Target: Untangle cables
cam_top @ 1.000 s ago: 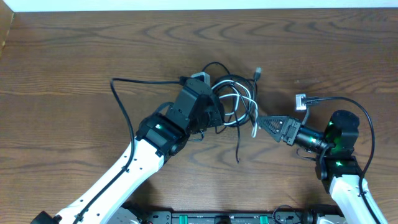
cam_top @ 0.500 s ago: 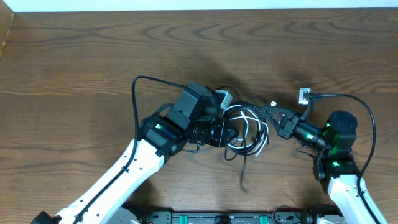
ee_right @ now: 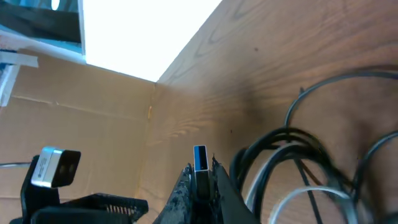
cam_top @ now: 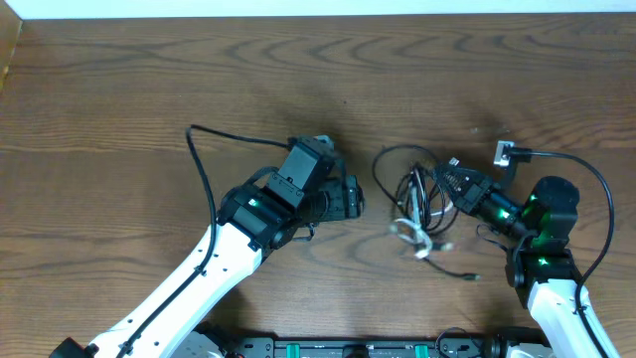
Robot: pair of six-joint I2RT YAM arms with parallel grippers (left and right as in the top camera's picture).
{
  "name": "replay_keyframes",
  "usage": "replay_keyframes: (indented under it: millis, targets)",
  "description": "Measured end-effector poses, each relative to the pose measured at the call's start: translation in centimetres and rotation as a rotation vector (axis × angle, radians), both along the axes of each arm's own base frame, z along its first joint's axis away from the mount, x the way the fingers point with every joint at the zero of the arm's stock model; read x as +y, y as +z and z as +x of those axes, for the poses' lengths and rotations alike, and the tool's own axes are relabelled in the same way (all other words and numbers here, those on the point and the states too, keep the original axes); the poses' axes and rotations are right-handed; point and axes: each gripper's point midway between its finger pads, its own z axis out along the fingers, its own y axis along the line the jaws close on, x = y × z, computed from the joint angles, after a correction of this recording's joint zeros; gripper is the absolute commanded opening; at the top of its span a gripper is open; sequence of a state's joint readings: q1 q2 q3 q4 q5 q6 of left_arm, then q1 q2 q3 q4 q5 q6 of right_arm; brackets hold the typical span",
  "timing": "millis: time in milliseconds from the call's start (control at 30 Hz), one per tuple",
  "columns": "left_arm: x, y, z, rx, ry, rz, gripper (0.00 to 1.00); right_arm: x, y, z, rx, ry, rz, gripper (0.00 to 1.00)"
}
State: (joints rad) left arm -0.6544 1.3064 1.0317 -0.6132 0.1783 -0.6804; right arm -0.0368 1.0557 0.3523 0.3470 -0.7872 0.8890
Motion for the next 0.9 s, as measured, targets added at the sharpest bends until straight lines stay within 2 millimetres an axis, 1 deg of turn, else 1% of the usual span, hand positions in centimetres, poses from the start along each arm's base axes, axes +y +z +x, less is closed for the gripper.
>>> replay_keyframes:
  millis: [100, 200, 233, 300, 367, 433, 533, 667, 800, 900]
  targets:
    - [0.2, 0.0, 0.3, -0.003, 0.034, 0.001, 0.82, 0.0, -0.1, -0.1, 0.011, 0.0, 0.003, 0.01]
    - [-0.2, 0.4, 0.7, -0.027, 0.016, -0.015, 0.82, 0.3, 0.7, 0.0, -0.012, 0.012, 0.029, 0.01]
    - [-0.7, 0.6, 0.8, -0.037, -0.01, -0.029, 0.83, 0.4, 1.4, 0.0, -0.042, 0.025, 0.037, 0.01]
    - [-1.8, 0.7, 0.8, -0.056, -0.082, -0.056, 0.82, 0.9, 3.4, 0.0, -0.135, 0.063, 0.053, 0.01]
    - [-2.6, 0.6, 0.6, -0.064, -0.153, -0.066, 0.83, 1.6, 6.0, -0.6, -0.263, 0.126, 0.069, 0.01]
    - [-3.1, 0.3, 0.4, -0.073, -0.209, -0.064, 0.83, 2.4, 8.2, -1.7, -0.375, 0.206, 0.074, 0.01]
    - [-3.5, 0.1, 0.4, -0.092, -0.272, -0.055, 0.82, 3.3, 9.8, -3.5, -0.478, 0.321, 0.067, 0.01]
    - [-4.1, 0.5, 0.8, -0.147, -0.326, -0.062, 0.83, 4.1, 9.7, -5.2, -0.482, 0.431, 0.073, 0.01]
    - [-5.3, 1.8, 1.1, -0.232, -0.416, -0.098, 0.83, 4.4, 9.6, -5.8, -0.424, 0.462, 0.11, 0.03]
    - [-5.6, 1.9, 0.8, -0.269, -0.487, -0.086, 0.83, 4.5, 9.5, -6.1, -0.365, 0.475, 0.147, 0.01]
